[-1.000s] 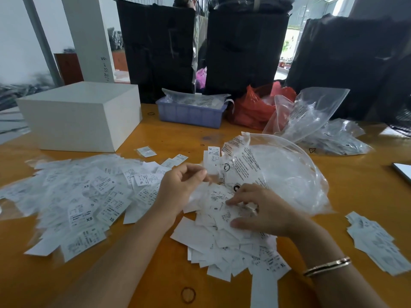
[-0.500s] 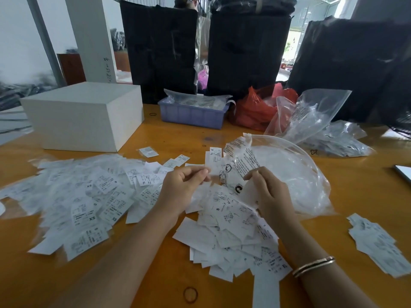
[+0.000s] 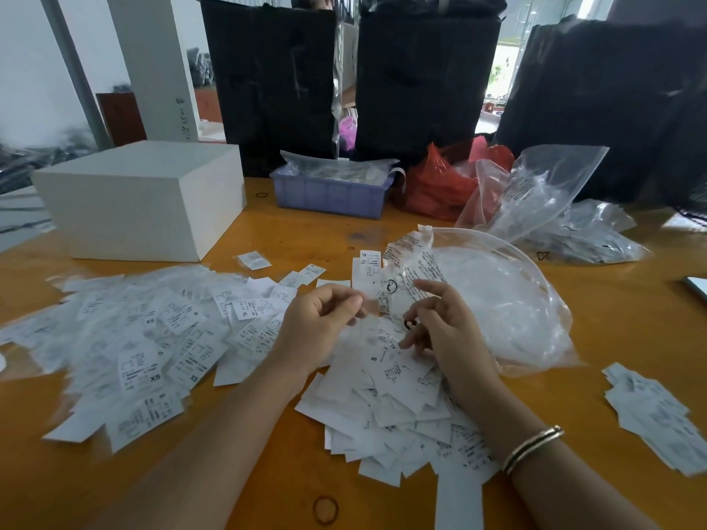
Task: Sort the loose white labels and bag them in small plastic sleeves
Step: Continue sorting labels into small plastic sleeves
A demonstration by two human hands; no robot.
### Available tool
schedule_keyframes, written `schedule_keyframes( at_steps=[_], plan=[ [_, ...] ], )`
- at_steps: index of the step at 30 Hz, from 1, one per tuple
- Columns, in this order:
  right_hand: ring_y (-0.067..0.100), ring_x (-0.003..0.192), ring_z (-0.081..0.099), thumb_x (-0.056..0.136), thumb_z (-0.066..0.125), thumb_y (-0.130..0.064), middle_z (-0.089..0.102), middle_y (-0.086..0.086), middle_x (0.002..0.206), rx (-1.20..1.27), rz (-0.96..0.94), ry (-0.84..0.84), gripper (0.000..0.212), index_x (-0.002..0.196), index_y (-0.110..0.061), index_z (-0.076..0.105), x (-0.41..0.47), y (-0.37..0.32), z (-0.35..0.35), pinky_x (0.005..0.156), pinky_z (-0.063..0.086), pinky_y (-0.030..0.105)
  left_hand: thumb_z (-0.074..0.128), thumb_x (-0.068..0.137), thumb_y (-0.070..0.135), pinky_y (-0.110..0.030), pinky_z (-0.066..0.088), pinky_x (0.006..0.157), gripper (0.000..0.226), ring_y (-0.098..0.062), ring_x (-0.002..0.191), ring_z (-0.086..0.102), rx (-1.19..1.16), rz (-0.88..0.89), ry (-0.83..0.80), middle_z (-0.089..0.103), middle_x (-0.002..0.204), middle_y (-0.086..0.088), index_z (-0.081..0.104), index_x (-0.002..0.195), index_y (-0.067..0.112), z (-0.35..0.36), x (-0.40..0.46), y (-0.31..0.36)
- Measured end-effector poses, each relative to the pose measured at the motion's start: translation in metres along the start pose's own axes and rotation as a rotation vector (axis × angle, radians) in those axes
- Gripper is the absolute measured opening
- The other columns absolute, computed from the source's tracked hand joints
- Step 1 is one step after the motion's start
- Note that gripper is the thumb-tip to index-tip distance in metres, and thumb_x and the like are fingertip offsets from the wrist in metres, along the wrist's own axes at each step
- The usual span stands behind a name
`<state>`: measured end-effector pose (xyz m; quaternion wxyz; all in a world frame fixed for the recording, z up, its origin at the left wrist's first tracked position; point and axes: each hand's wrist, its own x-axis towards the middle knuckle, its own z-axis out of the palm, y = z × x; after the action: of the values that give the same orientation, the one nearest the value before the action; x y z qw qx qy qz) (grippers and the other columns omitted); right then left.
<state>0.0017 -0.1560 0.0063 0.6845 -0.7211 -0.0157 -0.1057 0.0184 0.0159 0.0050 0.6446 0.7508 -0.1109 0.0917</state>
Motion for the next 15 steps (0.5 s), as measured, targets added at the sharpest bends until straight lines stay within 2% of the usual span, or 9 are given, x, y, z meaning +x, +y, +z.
schedule_keyframes(
  at_steps=[2, 4, 6, 8, 9, 12, 15],
  plan=[
    [0.01, 0.056, 0.062, 0.095, 0.039, 0.003, 0.062, 0.001, 0.081, -0.124, -0.037, -0.034, 0.036, 0.107, -0.026, 0.057, 0.0, 0.002, 0.0, 0.049, 0.045, 0.025, 0.055, 0.092, 0.007, -0.007, 0.046, 0.058, 0.018, 0.002, 0.068, 0.064, -0.011, -0.026, -0.007, 0.072, 0.078, 0.011, 0.069, 0.094, 0.019, -0.001, 0.0, -0.001],
    [-0.003, 0.062, 0.057, 0.094, 0.047, -0.003, 0.059, -0.009, 0.084, -0.339, -0.149, -0.097, 0.034, 0.096, -0.036, 0.058, -0.003, 0.003, 0.001, 0.054, 0.043, 0.015, 0.051, 0.091, 0.0, -0.01, 0.049, 0.06, 0.026, -0.002, 0.07, 0.066, -0.035, -0.062, 0.013, 0.072, 0.079, 0.01, 0.067, 0.097, 0.02, -0.001, 0.001, -0.001],
    [-0.006, 0.077, 0.052, 0.092, 0.053, -0.01, 0.057, -0.016, 0.09, -0.552, -0.331, -0.208, 0.03, 0.091, -0.039, 0.06, -0.007, 0.002, 0.004, 0.067, 0.043, 0.012, 0.052, 0.089, -0.004, -0.013, 0.051, 0.061, 0.03, -0.004, 0.072, 0.067, -0.079, -0.099, 0.056, 0.071, 0.078, 0.008, 0.065, 0.099, 0.021, -0.002, 0.003, -0.002],
    [-0.006, 0.091, 0.045, 0.09, 0.055, -0.022, 0.055, -0.016, 0.101, -0.752, -0.479, -0.339, 0.018, 0.1, -0.033, 0.065, -0.01, 0.002, 0.008, 0.083, 0.037, 0.014, 0.058, 0.087, -0.003, -0.015, 0.052, 0.063, 0.032, -0.007, 0.077, 0.069, -0.149, -0.129, 0.101, 0.07, 0.078, 0.008, 0.064, 0.102, 0.024, -0.004, 0.005, -0.003],
    [-0.005, 0.097, 0.041, 0.091, 0.055, -0.032, 0.054, -0.015, 0.106, -0.859, -0.529, -0.391, 0.02, 0.108, -0.032, 0.065, -0.011, 0.003, 0.011, 0.09, 0.032, 0.019, 0.062, 0.085, -0.002, -0.016, 0.053, 0.065, 0.033, -0.008, 0.079, 0.07, -0.18, -0.139, 0.118, 0.07, 0.078, 0.007, 0.064, 0.102, 0.027, -0.004, 0.006, -0.004],
    [0.005, 0.111, 0.033, 0.086, 0.045, -0.063, 0.046, -0.013, 0.12, -1.099, -0.559, -0.453, 0.051, 0.127, -0.034, 0.055, -0.011, 0.007, 0.021, 0.095, 0.019, 0.03, 0.064, 0.086, 0.004, -0.016, 0.054, 0.068, 0.032, -0.008, 0.081, 0.07, -0.244, -0.164, 0.159, 0.07, 0.084, 0.003, 0.066, 0.102, 0.032, -0.006, 0.007, -0.006],
    [0.013, 0.112, 0.03, 0.08, 0.04, -0.075, 0.041, -0.009, 0.121, -1.223, -0.532, -0.457, 0.069, 0.133, -0.033, 0.048, -0.012, 0.012, 0.032, 0.093, 0.015, 0.032, 0.06, 0.091, 0.013, -0.021, 0.055, 0.073, 0.02, -0.004, 0.079, 0.07, -0.258, -0.205, 0.194, 0.073, 0.08, 0.013, 0.07, 0.099, 0.029, -0.005, 0.008, -0.008]
  ],
)
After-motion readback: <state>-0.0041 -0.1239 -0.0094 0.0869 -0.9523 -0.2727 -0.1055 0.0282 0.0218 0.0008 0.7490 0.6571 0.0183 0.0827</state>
